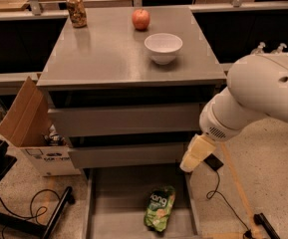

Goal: Pick green rice chip bag from bottom drawer and place on counter

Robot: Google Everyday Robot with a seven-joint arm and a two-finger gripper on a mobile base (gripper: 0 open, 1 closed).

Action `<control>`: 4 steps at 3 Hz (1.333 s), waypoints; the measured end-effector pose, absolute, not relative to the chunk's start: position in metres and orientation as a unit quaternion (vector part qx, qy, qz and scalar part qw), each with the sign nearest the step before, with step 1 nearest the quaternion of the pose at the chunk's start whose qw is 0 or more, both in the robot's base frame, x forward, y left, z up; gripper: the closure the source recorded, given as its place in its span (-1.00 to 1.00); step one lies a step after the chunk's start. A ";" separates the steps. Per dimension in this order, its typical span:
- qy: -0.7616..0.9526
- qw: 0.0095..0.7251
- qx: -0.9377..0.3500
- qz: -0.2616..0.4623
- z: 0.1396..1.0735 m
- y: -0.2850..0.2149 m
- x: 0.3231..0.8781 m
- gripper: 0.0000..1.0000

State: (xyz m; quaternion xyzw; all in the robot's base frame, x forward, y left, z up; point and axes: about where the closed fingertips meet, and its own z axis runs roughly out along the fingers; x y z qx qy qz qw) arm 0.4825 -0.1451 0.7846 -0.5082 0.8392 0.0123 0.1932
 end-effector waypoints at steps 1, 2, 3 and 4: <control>0.834 0.193 -0.515 0.031 0.742 -0.125 0.485 -1.00; 0.822 0.194 -0.532 0.049 0.638 -0.088 0.491 -1.00; 0.813 0.209 -0.541 0.042 0.592 -0.068 0.507 -1.00; 0.815 0.200 -0.543 0.025 0.554 -0.063 0.521 -1.00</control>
Offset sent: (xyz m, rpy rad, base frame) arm 0.0255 0.0870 -0.2229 0.0980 -0.0110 0.1018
